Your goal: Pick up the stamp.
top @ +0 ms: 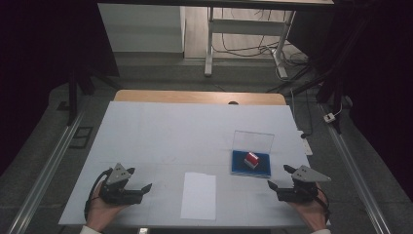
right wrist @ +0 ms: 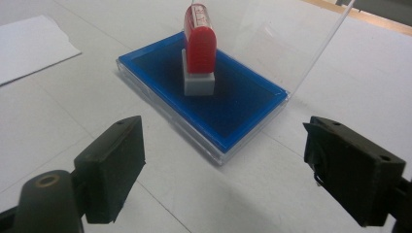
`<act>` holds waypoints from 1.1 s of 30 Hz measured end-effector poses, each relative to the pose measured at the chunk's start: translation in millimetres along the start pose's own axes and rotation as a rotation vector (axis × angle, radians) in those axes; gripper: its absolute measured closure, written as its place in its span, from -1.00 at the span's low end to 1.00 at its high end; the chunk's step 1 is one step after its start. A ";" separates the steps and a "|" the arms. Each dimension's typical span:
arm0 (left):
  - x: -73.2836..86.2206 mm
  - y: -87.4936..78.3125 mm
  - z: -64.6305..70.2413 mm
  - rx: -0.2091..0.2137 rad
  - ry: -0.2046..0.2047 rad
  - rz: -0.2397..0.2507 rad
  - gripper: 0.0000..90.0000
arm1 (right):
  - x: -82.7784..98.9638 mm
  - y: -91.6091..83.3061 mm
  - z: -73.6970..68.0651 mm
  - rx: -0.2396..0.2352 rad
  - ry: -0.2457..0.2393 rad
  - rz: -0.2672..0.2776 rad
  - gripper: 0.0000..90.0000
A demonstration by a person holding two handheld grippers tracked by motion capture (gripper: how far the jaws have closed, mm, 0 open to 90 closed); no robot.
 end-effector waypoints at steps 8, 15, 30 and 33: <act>0.4 1.7 -1.0 -0.003 0.009 -0.003 -0.63 | 0.6 -0.4 -2.1 -0.001 -0.024 -0.009 -0.67; 1.3 3.1 -2.3 -0.004 0.008 -0.011 -0.63 | 1.5 1.3 -3.9 -0.026 -0.029 -0.023 -0.60; 1.2 4.6 -3.5 -0.004 0.010 -0.016 -0.62 | -3.9 -2.5 -4.6 -0.031 -0.011 -0.011 -0.54; 1.2 5.2 -4.4 -0.009 0.008 -0.020 -0.62 | -8.5 -3.8 -6.0 -0.040 -0.013 -0.008 -0.51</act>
Point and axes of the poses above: each handheld gripper's, and its own axes: y roughly forward along the jaws, x roughly out of its underside, z roughly to its right, the point moved 6 cm from there along y, roughly forward along the jaws, and after that the axes turned 4 degrees about -x, right-handed, at the moved point
